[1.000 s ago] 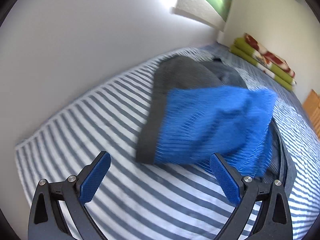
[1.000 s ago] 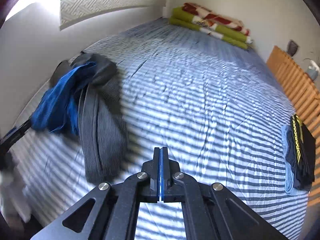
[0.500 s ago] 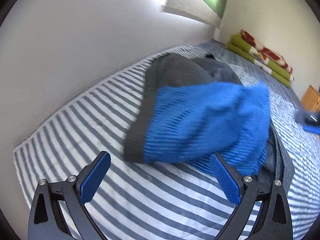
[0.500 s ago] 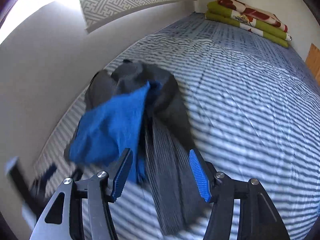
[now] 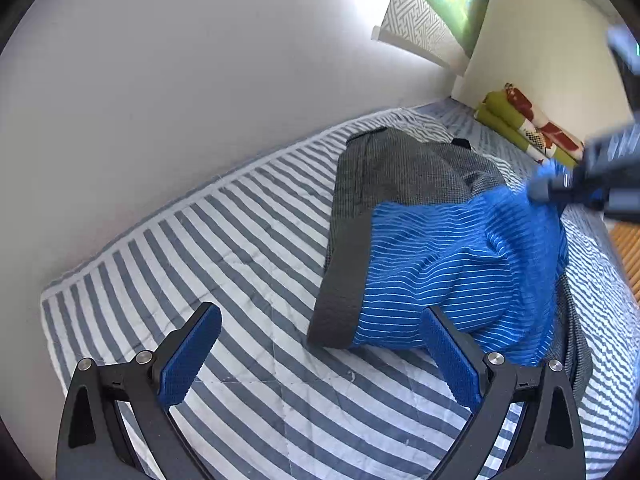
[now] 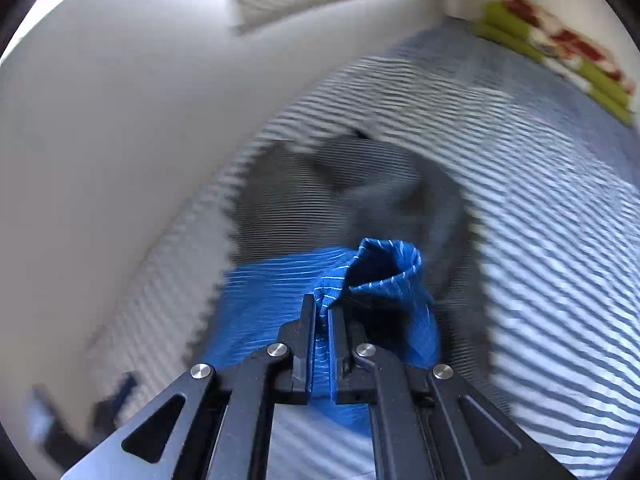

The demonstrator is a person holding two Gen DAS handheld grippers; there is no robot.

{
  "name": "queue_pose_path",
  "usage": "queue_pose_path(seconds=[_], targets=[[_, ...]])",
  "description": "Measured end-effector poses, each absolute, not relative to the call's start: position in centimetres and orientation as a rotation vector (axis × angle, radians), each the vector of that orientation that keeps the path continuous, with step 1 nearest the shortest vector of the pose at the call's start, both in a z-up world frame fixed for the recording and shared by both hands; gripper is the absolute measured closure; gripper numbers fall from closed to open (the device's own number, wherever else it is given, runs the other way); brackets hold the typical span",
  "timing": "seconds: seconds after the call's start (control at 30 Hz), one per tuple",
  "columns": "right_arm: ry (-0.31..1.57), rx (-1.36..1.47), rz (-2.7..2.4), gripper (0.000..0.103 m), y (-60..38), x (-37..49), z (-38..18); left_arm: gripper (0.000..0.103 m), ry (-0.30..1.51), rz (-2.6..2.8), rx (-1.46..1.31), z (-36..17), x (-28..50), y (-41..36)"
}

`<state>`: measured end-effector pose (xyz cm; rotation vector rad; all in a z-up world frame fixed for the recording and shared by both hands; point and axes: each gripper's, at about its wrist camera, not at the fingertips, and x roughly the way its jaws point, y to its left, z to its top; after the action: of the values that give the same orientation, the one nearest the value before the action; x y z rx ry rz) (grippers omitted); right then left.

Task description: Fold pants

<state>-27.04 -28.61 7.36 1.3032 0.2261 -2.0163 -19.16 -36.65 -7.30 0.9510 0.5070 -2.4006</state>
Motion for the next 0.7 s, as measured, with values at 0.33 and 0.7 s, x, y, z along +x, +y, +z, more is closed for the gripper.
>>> queue_pose_path(seconds=[0.33,0.7], targets=[[0.089,1.145,-1.63,0.059,-30.6,-23.1,12.3,0.002,0.577,-2.358,0.77,-6.1,-16.1,-38.2],[0.494,1.296,-2.235,0.048,-24.2,-30.5,4.8,0.002,0.622,-2.336,0.806,-6.4,-16.2,-39.1]])
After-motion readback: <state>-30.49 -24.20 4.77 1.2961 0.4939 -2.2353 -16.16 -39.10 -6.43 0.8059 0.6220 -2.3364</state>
